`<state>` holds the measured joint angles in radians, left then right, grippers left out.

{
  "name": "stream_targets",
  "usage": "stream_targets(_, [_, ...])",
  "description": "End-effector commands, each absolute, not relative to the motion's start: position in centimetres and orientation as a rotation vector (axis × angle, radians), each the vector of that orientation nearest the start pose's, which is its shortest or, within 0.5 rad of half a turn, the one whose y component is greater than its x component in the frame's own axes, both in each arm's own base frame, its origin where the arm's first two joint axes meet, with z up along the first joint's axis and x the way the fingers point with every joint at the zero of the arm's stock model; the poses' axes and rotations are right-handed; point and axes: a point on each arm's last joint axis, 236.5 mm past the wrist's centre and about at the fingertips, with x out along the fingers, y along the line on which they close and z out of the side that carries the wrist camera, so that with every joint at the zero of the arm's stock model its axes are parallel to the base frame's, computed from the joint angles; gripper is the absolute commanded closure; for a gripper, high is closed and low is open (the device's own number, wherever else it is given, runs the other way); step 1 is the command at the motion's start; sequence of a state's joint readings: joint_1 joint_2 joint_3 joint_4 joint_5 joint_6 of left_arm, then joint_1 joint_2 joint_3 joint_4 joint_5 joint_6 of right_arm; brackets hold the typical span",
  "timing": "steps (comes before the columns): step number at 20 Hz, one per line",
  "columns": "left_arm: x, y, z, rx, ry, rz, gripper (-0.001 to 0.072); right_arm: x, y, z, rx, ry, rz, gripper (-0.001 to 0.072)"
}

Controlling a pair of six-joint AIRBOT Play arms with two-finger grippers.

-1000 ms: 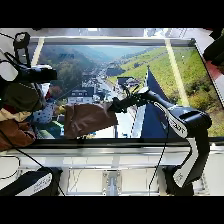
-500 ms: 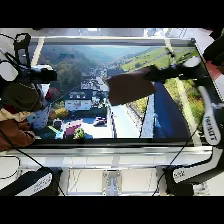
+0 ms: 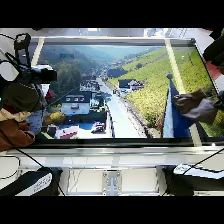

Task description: Fold the shirts.

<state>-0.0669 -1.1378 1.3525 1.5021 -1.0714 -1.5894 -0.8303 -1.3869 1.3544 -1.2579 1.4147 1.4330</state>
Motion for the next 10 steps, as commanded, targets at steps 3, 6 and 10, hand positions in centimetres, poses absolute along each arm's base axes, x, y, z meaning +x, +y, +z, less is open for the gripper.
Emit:
stream_targets(3, [42.4,-4.6,15.3,-0.064,0.860,-0.103,0.0697,19.9,-18.4,-5.9,0.871,1.533,-0.400,0.0702])
stream_targets(6, [42.4,-4.6,15.3,-0.064,0.860,-0.103,0.0697,18.2,-16.1,-5.3,0.911,1.606,-0.354,0.0627])
stream_targets(10, [42.4,-4.6,15.3,-0.064,0.860,-0.103,0.0696,21.7,-17.6,3.1,0.835,1.363,-0.382,0.0265])
